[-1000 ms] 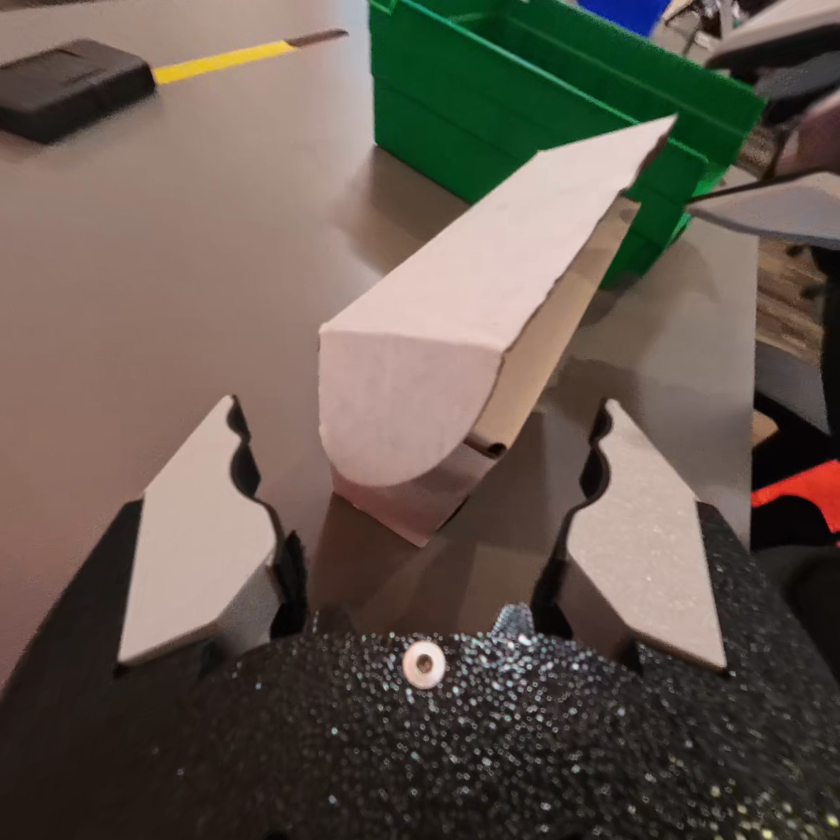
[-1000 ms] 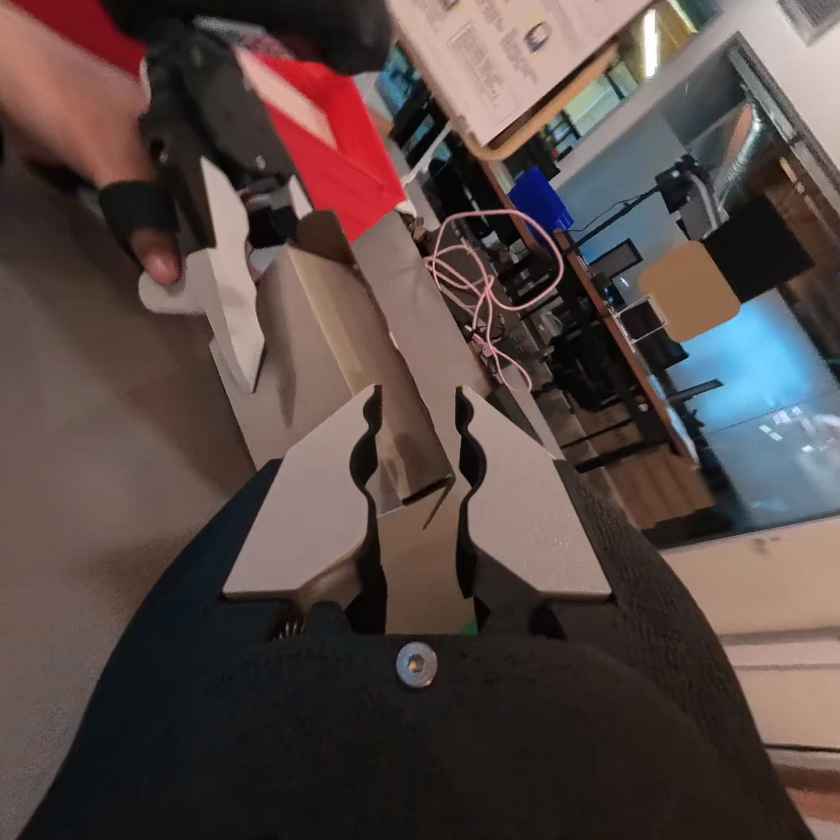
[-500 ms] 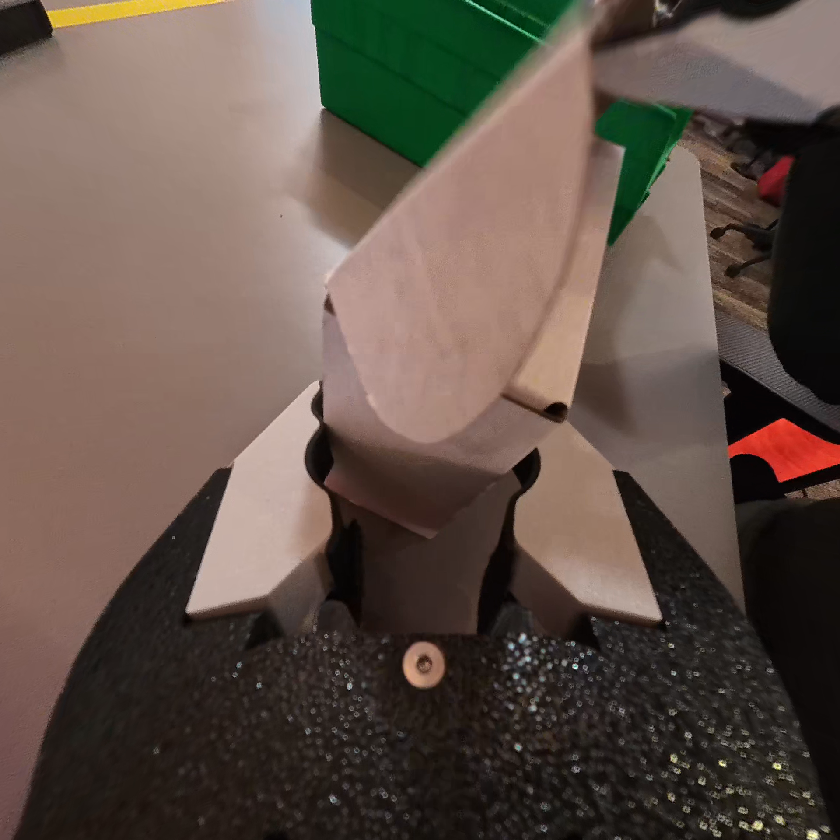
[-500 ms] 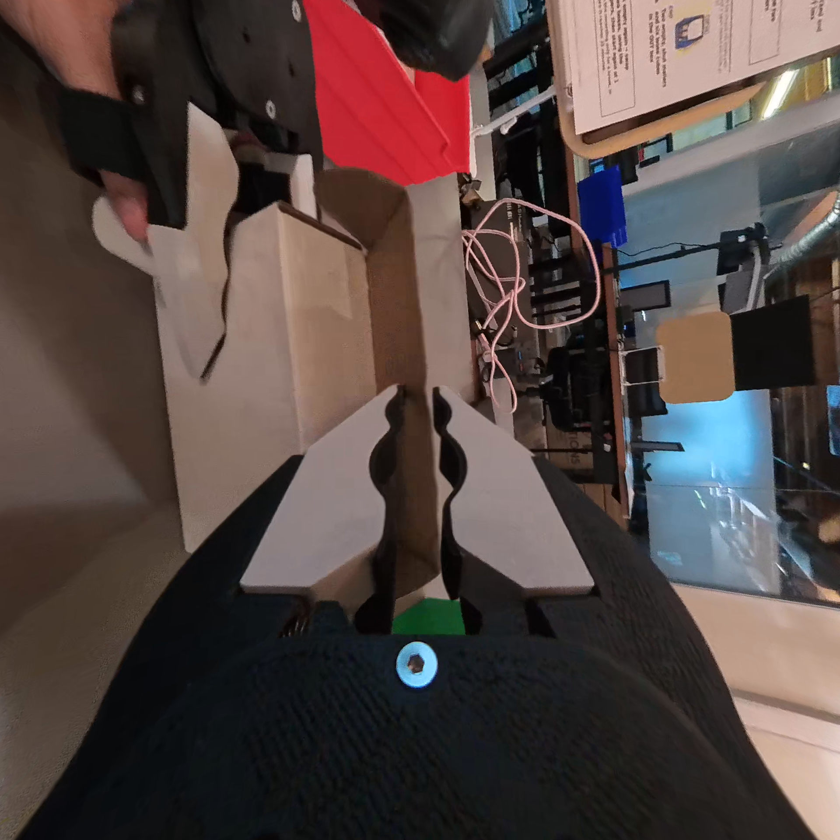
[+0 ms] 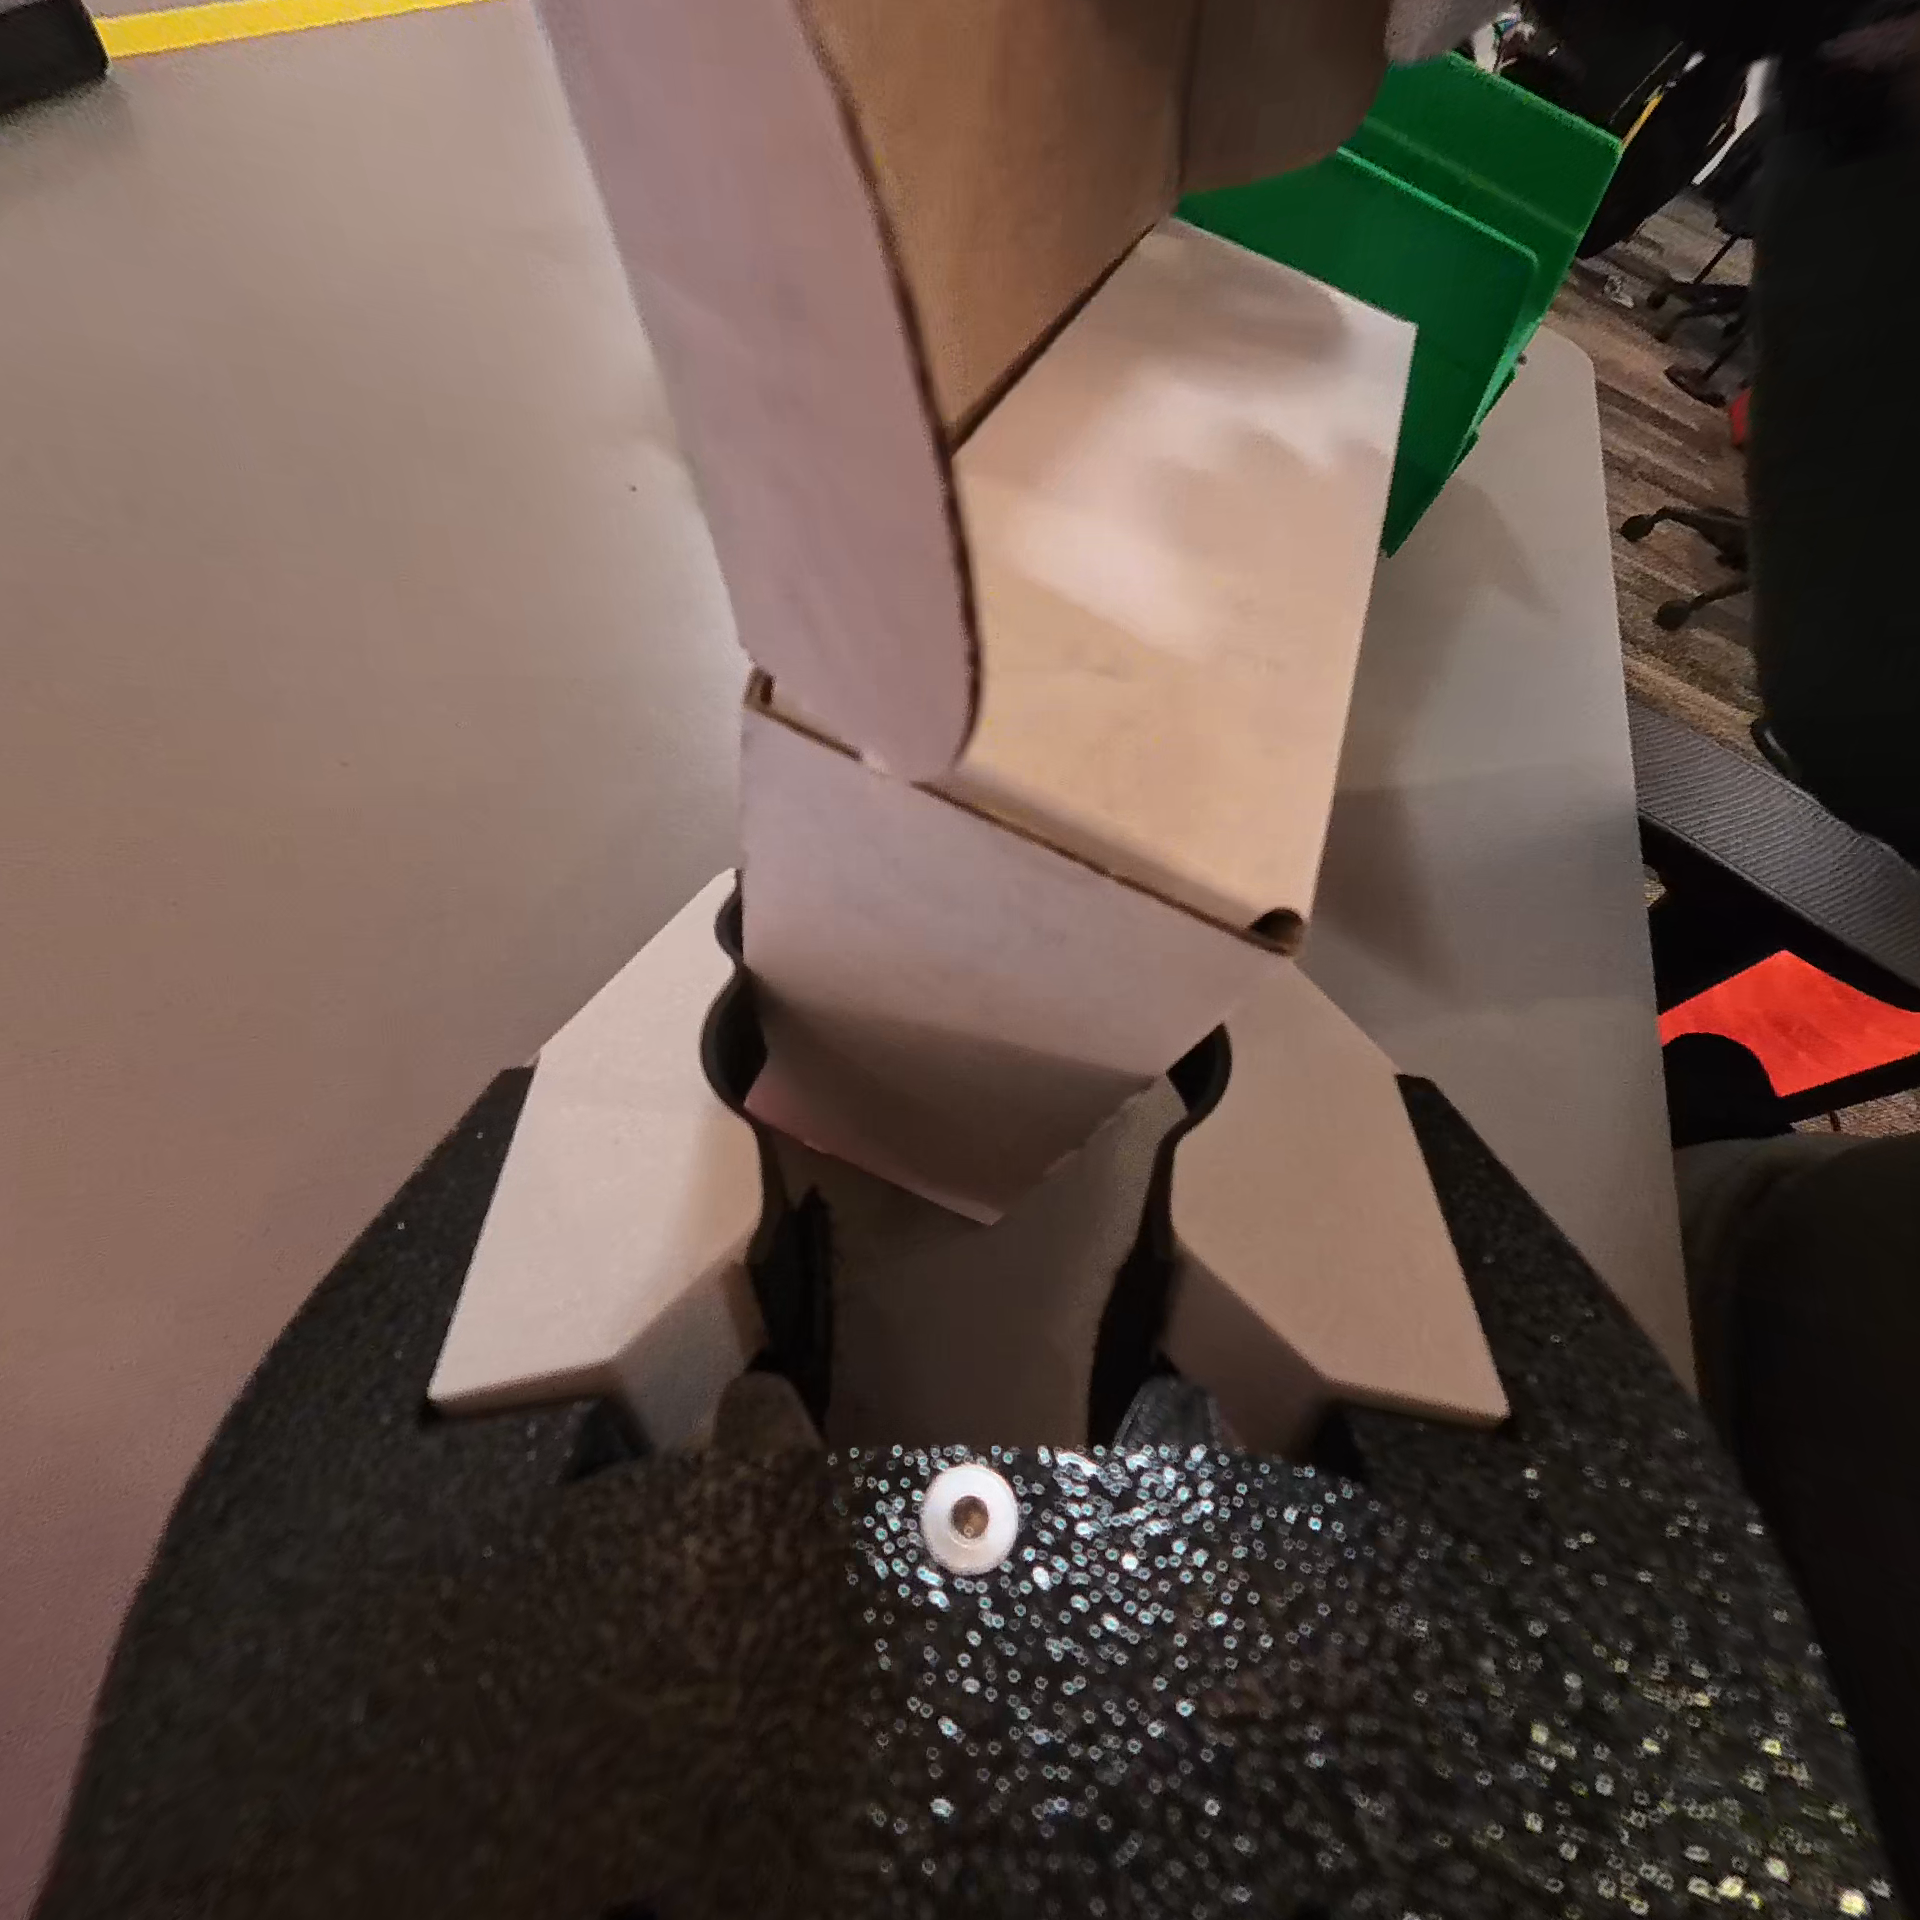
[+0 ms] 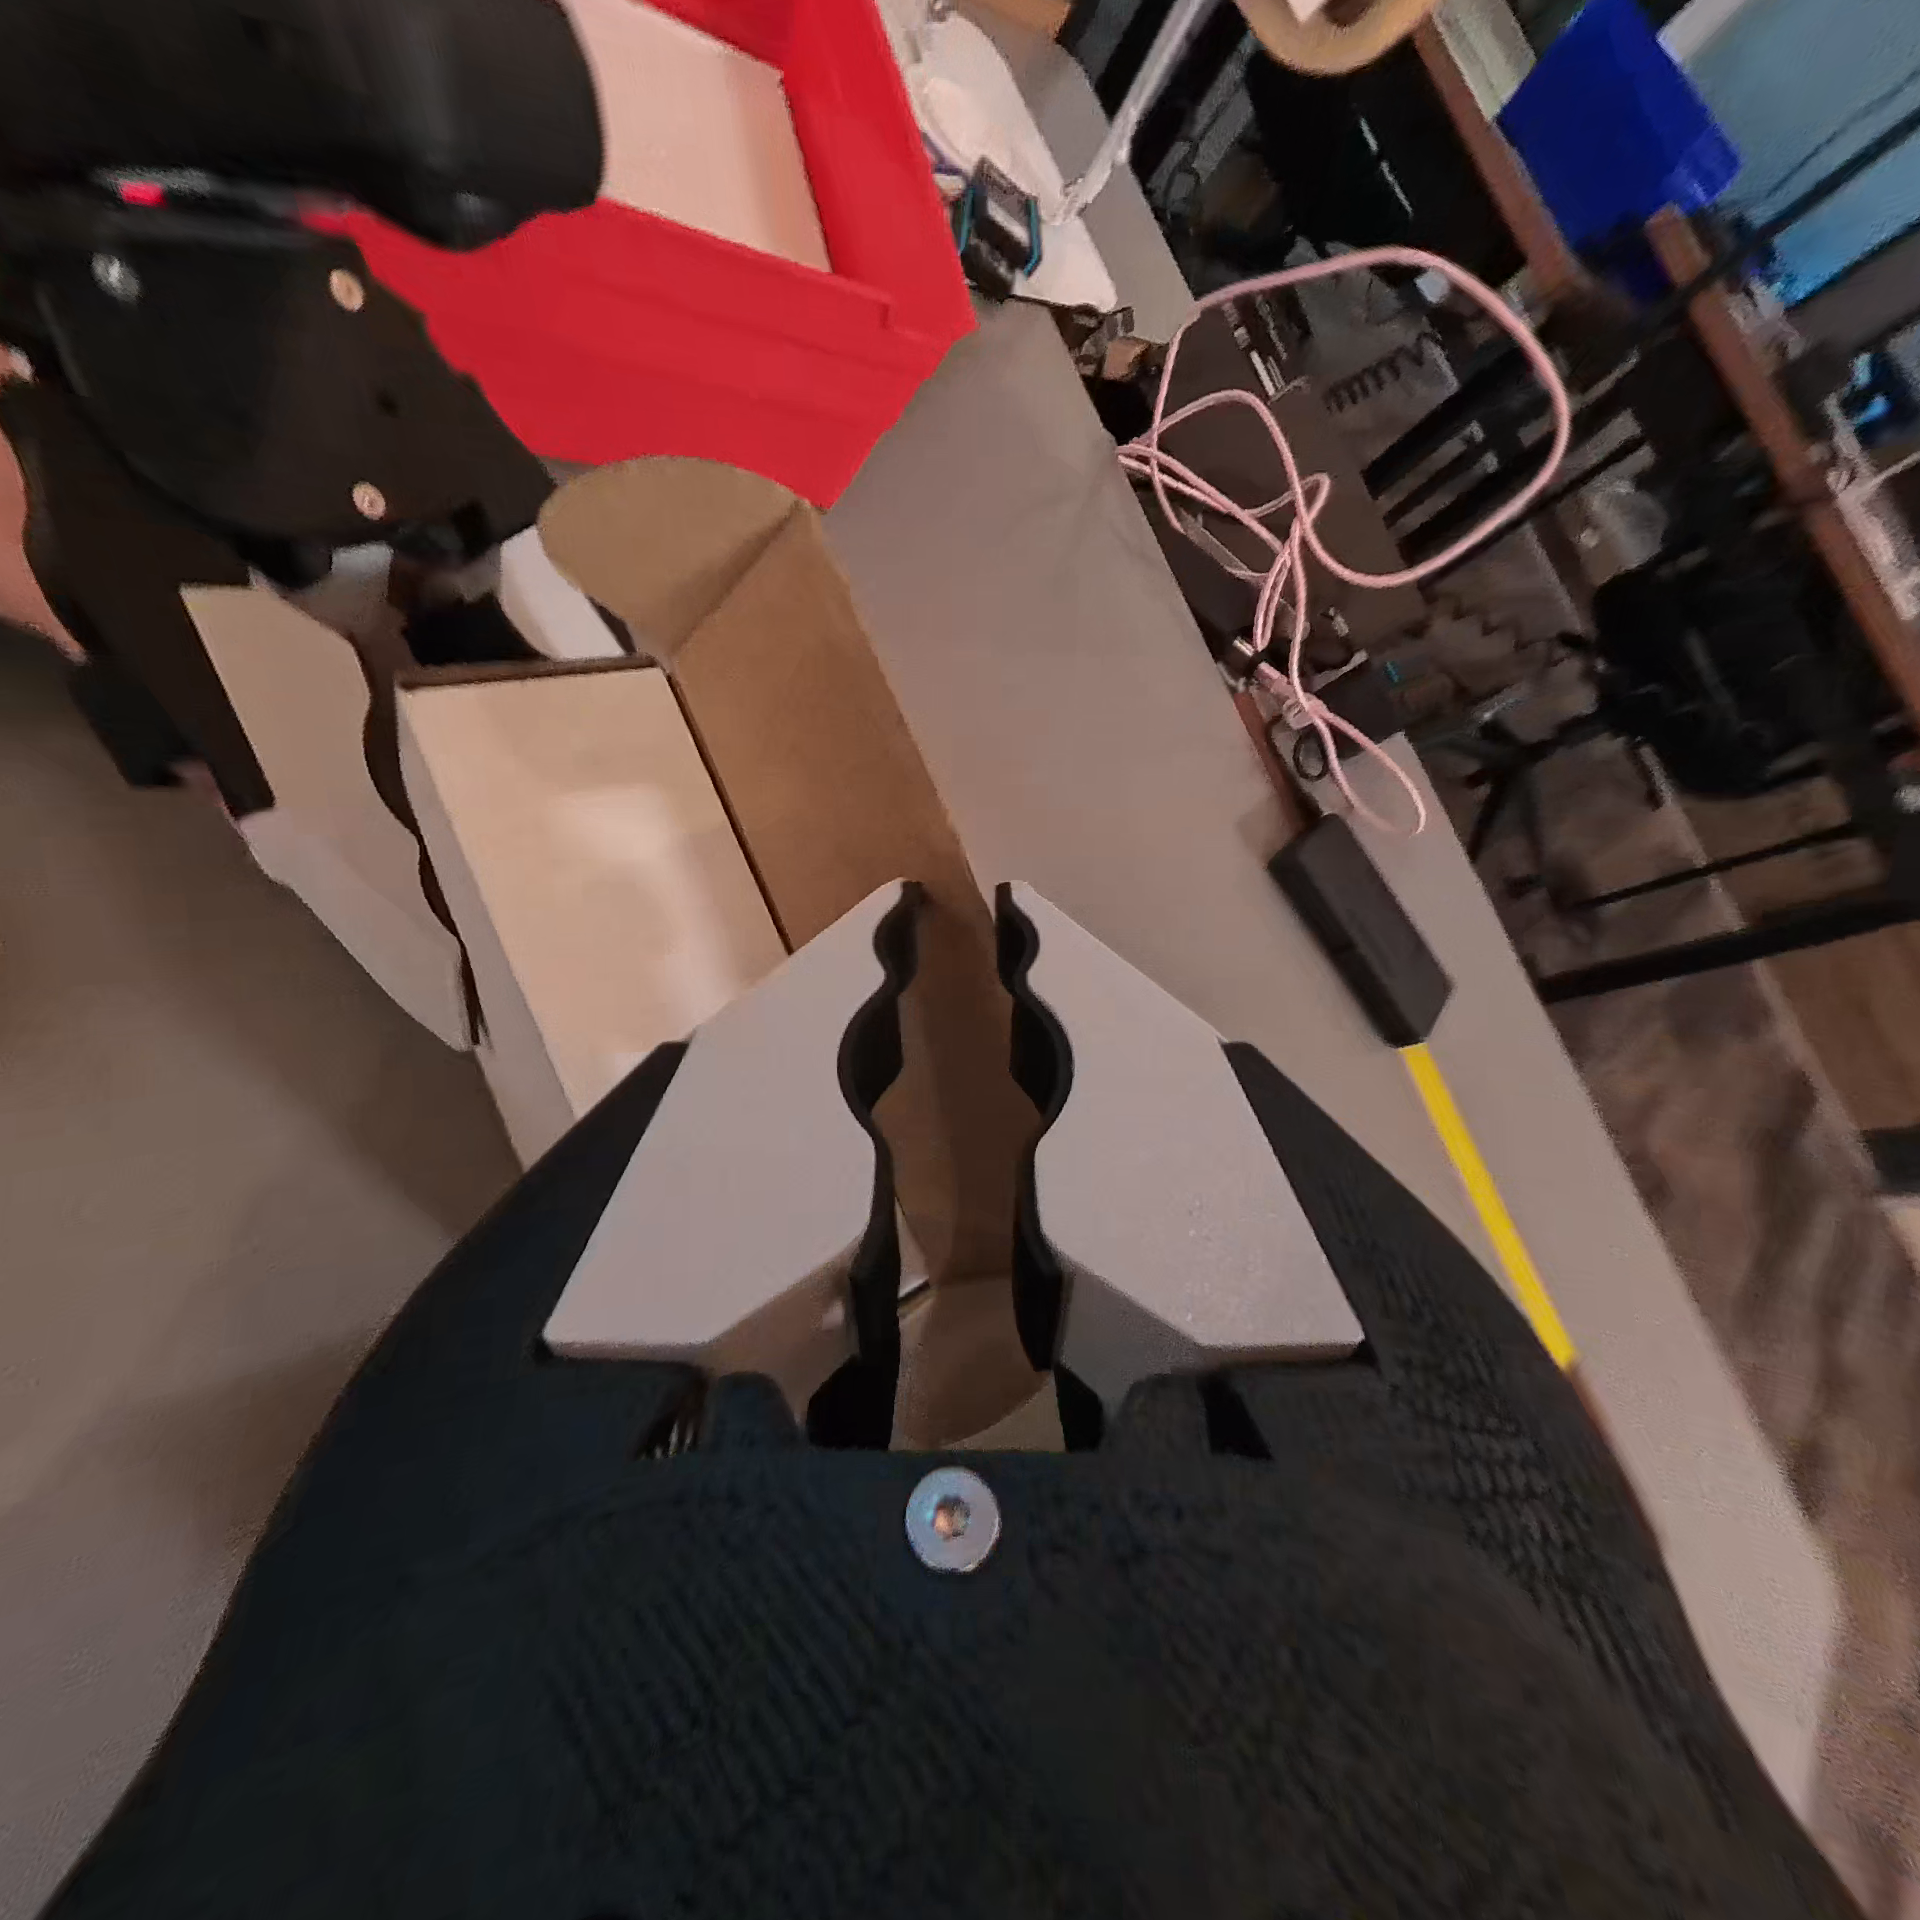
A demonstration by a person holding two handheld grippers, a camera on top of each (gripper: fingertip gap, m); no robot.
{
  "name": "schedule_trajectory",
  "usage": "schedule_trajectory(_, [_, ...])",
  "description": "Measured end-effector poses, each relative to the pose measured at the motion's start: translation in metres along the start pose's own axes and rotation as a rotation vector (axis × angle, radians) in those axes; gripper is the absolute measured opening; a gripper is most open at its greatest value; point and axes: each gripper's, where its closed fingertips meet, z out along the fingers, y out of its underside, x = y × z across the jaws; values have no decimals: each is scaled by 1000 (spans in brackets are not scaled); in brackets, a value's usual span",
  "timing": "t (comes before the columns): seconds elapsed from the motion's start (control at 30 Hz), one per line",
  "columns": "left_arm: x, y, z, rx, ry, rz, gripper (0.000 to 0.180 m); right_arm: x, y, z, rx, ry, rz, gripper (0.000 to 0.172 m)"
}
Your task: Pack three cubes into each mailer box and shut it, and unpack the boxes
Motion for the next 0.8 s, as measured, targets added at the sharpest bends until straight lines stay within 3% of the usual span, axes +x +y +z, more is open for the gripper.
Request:
schedule_trajectory(0.03, [0, 0, 0, 1, -3, -1, 79, 1, 0, -1, 11, 8, 37, 14])
schedule_trajectory(0.13, [0, 0, 0, 1, -5, -2, 78, 9, -2, -19, 94, 129, 139, 43])
schedule_trajectory(0.2, [0, 0, 0, 1, -6, -3, 79, 16, -2, -46, 185, 240, 211, 46])
schedule_trajectory(0.3, [0, 0, 0, 2, -7, -5, 79, 6, 15, -76, 257, 299, 316, 39])
schedule_trajectory(0.47, [0, 0, 1, 2, -8, -6, 79, -14, 68, -74, 97, 318, 337, 32])
schedule_trajectory(0.67, [2, -1, 0, 8, 1, -11, 79, -11, 71, -60, 84, 301, 357, 0])
schedule_trajectory(0.7, [3, -1, -1, 11, 2, -30, 85, -8, 70, -59, 82, 306, 372, 0])
schedule_trajectory(0.77, [8, 2, -6, -8, 2, -49, 138, -5, 69, -59, 86, 306, 402, 0])
schedule_trajectory(0.8, [11, 0, -11, 5, -21, -24, 144, -4, 69, -59, 90, 301, 418, 0])
